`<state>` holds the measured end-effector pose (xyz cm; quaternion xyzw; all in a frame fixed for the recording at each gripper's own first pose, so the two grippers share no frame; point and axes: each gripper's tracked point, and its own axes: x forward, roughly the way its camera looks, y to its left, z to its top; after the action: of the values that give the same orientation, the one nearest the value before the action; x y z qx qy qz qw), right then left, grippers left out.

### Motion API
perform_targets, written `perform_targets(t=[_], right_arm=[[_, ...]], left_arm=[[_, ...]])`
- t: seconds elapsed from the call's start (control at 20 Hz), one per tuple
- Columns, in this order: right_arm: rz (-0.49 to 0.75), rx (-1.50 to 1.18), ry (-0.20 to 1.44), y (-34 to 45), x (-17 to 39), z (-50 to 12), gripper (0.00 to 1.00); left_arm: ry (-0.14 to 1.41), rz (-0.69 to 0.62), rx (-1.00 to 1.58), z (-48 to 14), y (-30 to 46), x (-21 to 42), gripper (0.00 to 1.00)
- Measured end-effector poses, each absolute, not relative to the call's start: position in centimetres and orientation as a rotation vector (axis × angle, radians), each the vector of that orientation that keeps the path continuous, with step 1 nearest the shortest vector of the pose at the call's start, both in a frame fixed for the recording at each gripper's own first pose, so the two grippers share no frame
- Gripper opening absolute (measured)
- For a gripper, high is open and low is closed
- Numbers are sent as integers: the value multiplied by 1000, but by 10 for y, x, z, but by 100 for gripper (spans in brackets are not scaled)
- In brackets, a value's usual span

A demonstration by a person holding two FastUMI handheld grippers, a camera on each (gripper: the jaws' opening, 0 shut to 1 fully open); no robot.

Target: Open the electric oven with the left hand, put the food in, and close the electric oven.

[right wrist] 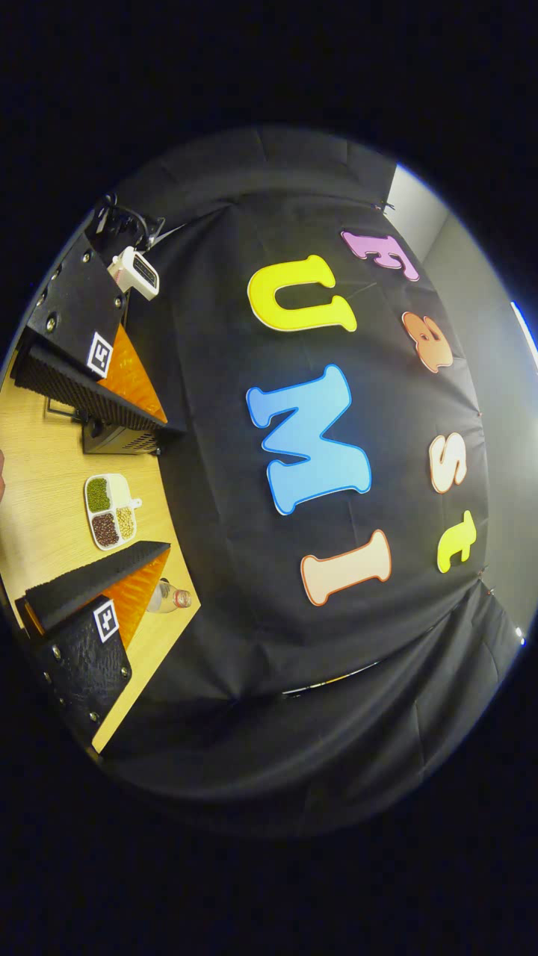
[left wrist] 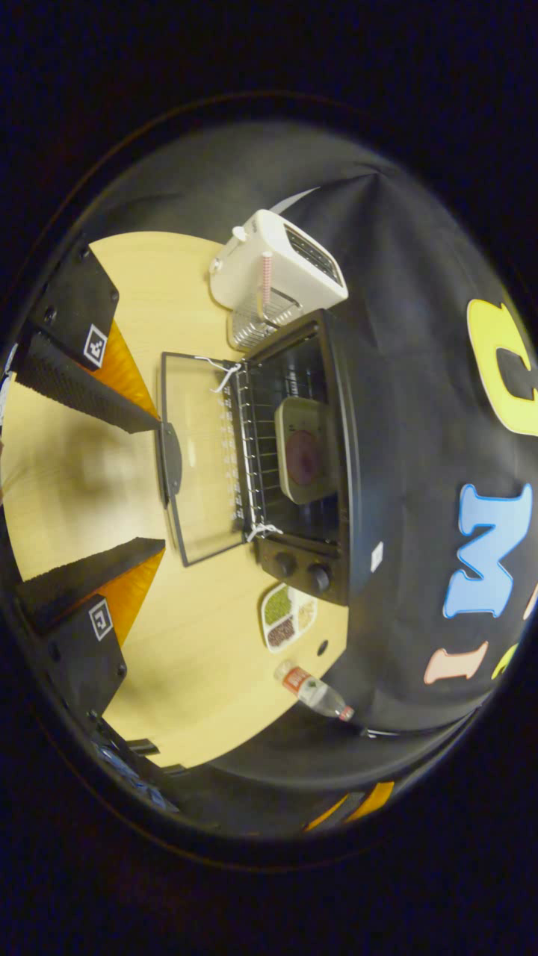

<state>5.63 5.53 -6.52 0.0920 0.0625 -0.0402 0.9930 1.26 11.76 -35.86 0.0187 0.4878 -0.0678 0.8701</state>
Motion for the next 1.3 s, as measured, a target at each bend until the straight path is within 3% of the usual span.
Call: perform_targets(t=[0.05, 0.1, 0.15, 0.5, 0.75, 0.9, 1.0, 1.3], right_arm=[[-87, 185, 133, 54, 57, -67, 92], [-90, 189, 139, 53, 57, -68, 92], [-93, 193, 147, 51, 58, -72, 92], [-145, 188, 196, 35, 59, -88, 93], [-194, 196, 221, 21, 60, -100, 92], [-210, 194, 224, 18, 60, -99, 92], [-211, 194, 231, 19, 61, -100, 93], [-194, 192, 237, 32, 63, -100, 93]], left_arm=[[1055, -139, 39, -369, 117, 12, 100], [1089, -140, 38, -379, 117, 11, 96], [1121, -143, 40, -391, 118, 11, 100], [1295, -128, -15, -462, 122, 17, 97], [1321, -120, -20, -478, 126, 28, 100], [1345, -115, -31, -486, 128, 29, 96], [1355, -116, -28, -490, 129, 30, 100], [1344, -113, -31, -486, 129, 30, 97]])
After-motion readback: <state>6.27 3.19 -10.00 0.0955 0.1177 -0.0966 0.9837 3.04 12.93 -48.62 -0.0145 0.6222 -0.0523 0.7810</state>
